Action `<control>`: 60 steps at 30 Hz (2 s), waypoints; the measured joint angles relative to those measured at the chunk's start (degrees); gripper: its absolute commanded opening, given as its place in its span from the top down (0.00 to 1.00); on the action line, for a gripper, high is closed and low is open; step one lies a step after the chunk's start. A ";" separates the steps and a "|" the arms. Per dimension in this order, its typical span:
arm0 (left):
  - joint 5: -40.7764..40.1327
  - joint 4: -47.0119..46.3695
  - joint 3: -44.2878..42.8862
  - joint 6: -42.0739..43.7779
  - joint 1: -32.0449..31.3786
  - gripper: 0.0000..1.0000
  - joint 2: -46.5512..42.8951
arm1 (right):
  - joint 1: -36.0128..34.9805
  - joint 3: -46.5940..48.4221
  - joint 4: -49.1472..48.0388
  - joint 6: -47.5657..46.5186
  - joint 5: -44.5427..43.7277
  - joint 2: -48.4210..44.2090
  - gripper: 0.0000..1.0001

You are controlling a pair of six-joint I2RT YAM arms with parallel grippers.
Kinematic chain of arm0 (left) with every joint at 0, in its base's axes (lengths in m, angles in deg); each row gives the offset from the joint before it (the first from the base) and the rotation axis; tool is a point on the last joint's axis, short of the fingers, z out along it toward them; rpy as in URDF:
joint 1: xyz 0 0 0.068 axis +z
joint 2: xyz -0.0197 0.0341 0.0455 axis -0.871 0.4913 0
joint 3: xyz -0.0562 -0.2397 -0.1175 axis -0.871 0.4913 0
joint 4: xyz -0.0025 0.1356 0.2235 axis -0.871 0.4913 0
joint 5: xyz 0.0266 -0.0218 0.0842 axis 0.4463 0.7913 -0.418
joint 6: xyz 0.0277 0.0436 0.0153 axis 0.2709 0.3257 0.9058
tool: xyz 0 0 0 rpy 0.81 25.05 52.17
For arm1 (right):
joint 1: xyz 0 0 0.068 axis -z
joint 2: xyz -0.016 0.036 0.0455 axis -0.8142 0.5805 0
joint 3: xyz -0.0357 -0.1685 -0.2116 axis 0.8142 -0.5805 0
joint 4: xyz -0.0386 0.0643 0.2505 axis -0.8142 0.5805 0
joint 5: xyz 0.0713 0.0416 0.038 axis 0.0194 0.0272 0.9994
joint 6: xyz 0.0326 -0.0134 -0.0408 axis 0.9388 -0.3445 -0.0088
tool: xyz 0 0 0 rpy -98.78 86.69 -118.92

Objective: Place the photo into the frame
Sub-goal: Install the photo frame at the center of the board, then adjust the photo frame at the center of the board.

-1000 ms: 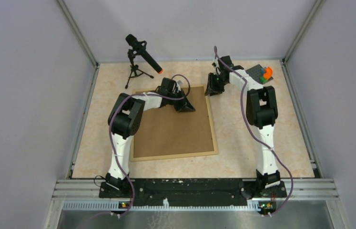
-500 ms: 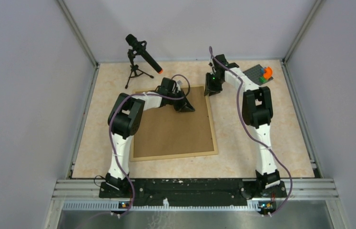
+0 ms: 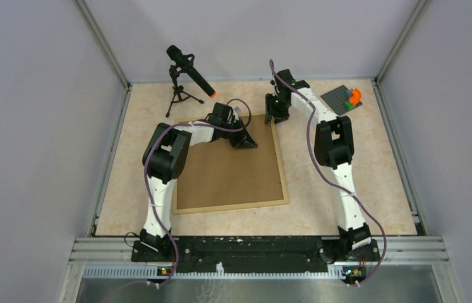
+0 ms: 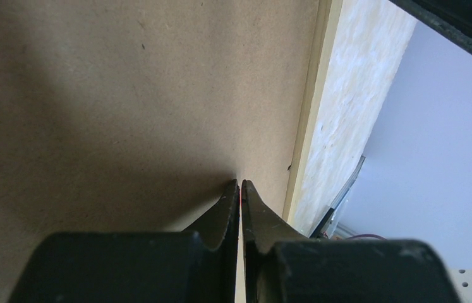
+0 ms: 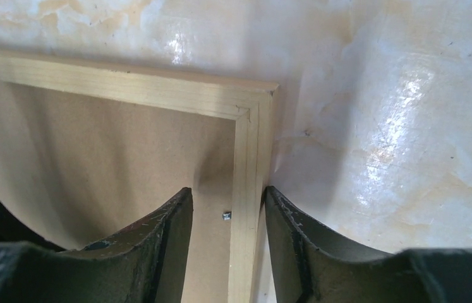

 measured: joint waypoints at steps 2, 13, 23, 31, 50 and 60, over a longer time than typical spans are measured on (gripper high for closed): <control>0.11 0.00 0.00 0.00 0.00 0.91 0.00 | 0.55 -2.64 -1.90 0.02 1.55 -1.38 0.54; -0.39 1.77 -1.55 2.23 -0.81 0.53 -0.50 | 4.00 -19.89 -6.12 -0.44 7.91 -11.06 0.45; -11.43 14.23 10.23 15.47 1.70 0.01 -25.46 | -1.20 -42.03 -10.40 -0.90 -0.74 -25.51 0.48; -29.77 20.41 31.47 17.49 17.73 0.01 -54.71 | -4.81 -56.98 -18.78 1.68 2.62 -35.34 0.30; -19.56 10.51 50.27 14.32 23.45 0.01 -55.21 | -3.37 -79.43 -30.42 13.22 5.01 -52.04 0.27; -18.69 6.29 58.12 1.29 -15.96 0.01 -63.30 | 5.05 -53.68 -27.06 5.18 -7.10 -32.26 0.26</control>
